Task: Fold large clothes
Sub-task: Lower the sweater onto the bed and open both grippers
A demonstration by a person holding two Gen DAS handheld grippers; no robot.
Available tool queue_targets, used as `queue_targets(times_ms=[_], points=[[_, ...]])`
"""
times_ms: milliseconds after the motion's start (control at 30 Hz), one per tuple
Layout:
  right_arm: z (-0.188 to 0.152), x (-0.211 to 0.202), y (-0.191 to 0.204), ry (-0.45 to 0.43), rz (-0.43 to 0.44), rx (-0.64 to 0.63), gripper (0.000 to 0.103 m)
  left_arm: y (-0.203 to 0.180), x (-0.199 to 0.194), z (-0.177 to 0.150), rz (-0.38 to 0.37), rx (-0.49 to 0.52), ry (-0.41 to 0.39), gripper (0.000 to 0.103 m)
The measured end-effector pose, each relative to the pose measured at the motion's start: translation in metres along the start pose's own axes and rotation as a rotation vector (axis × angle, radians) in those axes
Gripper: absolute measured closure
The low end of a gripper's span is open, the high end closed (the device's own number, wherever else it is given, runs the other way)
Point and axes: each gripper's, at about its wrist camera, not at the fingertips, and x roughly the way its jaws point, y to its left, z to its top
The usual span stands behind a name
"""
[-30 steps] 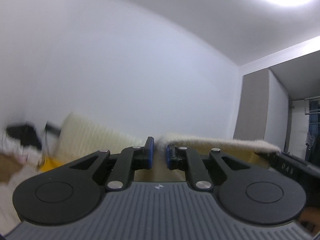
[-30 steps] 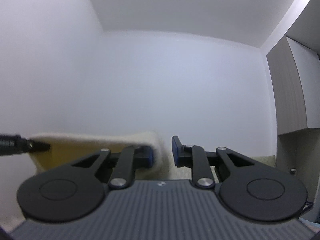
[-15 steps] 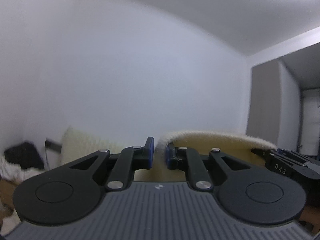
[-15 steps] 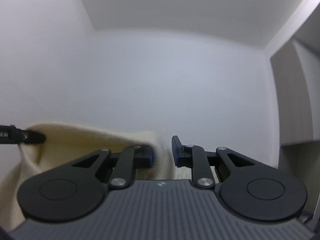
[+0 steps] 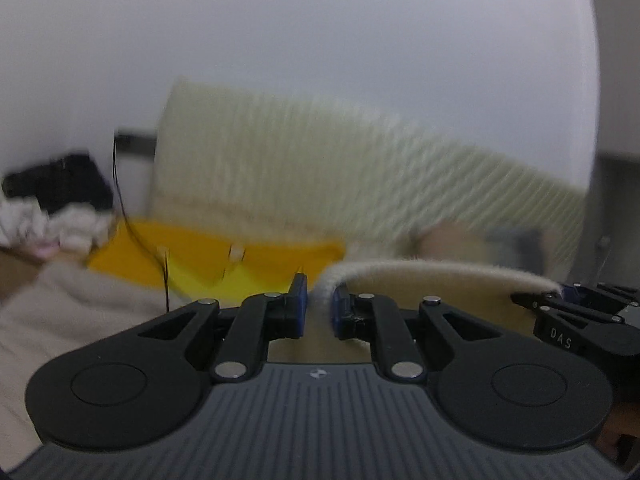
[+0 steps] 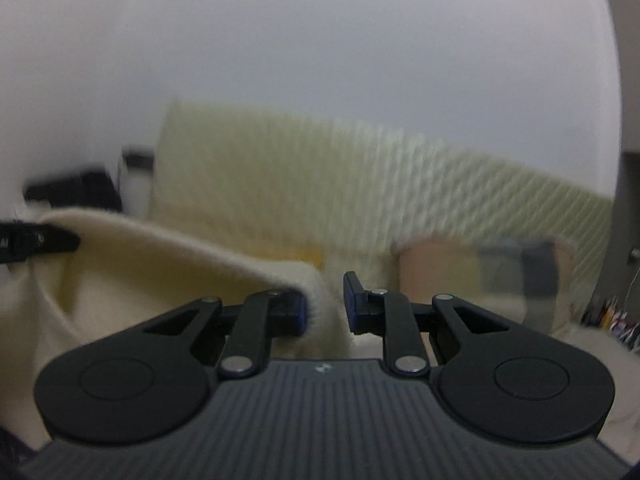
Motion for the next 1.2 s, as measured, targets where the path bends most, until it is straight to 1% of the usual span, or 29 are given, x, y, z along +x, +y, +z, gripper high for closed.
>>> queue_targets(times_ms=[67,133,167,200,233,300,367,500,567,600,667,700,733,767,800,833,867,967,1067,1200], points=[[-0.039,0.053,0.013,0.054,0.014,0.008,0.082,0.019,0.055,-0.037,0.020,-0.024,0.071,0.088],[-0.067,0.077,0.036,0.090,0.022,0.006,0.082,0.042,0.104,-0.064,0.033,-0.046,0.126,0.088],[-0.085,0.096,0.039,0.113,0.028,-0.005,0.082,0.051,0.127,-0.078,0.034,-0.054,0.152,0.084],[-0.093,0.106,0.040,0.138,0.031,-0.016,0.082,0.057,0.144,-0.090,0.039,-0.062,0.177,0.075],[-0.106,0.119,0.042,0.166,0.037,-0.013,0.082,0.063,0.160,-0.101,0.048,-0.066,0.203,0.070],[-0.128,0.123,0.057,0.203,0.040,-0.024,0.082,0.070,0.187,-0.126,0.038,-0.052,0.255,0.069],[-0.139,0.136,0.060,0.239,0.045,-0.024,0.082,0.075,0.207,-0.143,0.042,-0.027,0.292,0.069],[-0.151,0.149,0.060,0.321,0.071,0.004,0.082,0.079,0.240,-0.158,0.047,-0.007,0.416,0.067],[-0.161,0.151,0.059,0.340,0.082,0.029,0.082,0.080,0.248,-0.159,0.044,0.003,0.432,0.067],[-0.163,0.151,0.058,0.351,0.089,0.037,0.081,0.078,0.246,-0.157,0.043,0.005,0.435,0.066],[-0.160,0.150,0.054,0.366,0.104,0.063,0.079,0.076,0.245,-0.152,0.032,0.002,0.453,0.057],[-0.159,0.148,0.052,0.361,0.113,0.088,0.078,0.075,0.242,-0.150,0.023,0.000,0.460,0.045],[-0.156,0.143,0.049,0.351,0.115,0.108,0.067,0.073,0.236,-0.145,0.018,0.006,0.465,0.034],[-0.154,0.139,0.046,0.338,0.105,0.128,0.050,0.065,0.219,-0.137,0.015,0.012,0.467,0.032],[-0.150,0.131,0.044,0.316,0.087,0.154,0.043,0.062,0.204,-0.131,0.018,0.014,0.454,0.029],[-0.147,0.123,0.042,0.296,0.085,0.169,0.040,0.057,0.188,-0.125,0.022,0.019,0.446,0.027],[-0.141,0.111,0.042,0.273,0.088,0.164,0.042,0.052,0.173,-0.120,0.019,0.031,0.442,0.027],[-0.126,0.075,0.042,0.239,0.098,0.133,0.042,0.038,0.126,-0.104,0.009,0.050,0.410,0.027],[-0.110,0.029,0.039,0.217,0.108,0.162,0.042,0.025,0.077,-0.092,0.003,0.043,0.389,0.026],[-0.096,-0.043,0.034,0.192,0.128,0.199,0.042,0.007,-0.002,-0.081,-0.003,0.050,0.352,0.026]])
